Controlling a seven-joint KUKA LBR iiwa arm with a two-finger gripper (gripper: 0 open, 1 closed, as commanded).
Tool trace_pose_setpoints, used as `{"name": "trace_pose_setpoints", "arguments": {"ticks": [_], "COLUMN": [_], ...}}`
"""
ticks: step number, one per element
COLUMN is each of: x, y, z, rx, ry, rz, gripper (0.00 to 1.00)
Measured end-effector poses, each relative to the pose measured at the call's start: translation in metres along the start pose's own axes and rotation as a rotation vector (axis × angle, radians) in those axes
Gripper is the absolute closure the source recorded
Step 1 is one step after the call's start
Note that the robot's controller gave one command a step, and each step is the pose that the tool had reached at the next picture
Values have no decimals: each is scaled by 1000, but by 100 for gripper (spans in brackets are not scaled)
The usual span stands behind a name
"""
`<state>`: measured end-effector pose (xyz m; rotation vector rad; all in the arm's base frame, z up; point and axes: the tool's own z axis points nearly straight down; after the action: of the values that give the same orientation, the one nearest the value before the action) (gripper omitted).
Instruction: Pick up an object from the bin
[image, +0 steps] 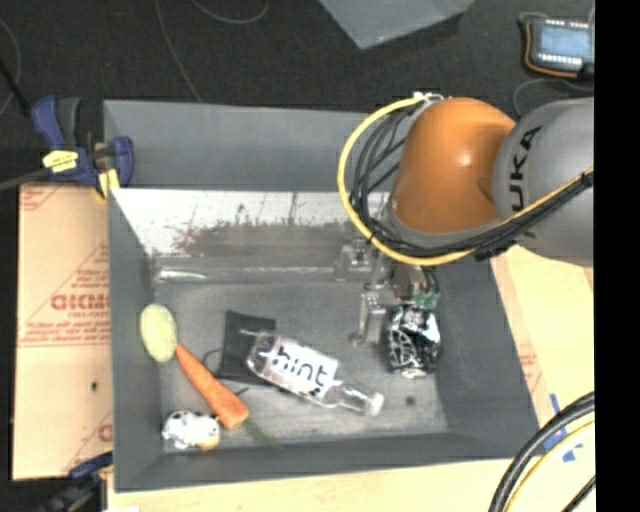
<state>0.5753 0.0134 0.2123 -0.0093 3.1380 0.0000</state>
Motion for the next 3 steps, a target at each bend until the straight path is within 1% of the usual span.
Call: {"name": "trace_pose_setpoints", "arguments": {"ticks": [1, 2, 3], "x": [9, 19, 16], "y": [10, 41, 60], "z": [35, 67, 77], "rx": [1, 0, -5], "ry": [-8, 5, -1], "rz": [-25, 35, 184], "gripper": [0, 0, 0]}}
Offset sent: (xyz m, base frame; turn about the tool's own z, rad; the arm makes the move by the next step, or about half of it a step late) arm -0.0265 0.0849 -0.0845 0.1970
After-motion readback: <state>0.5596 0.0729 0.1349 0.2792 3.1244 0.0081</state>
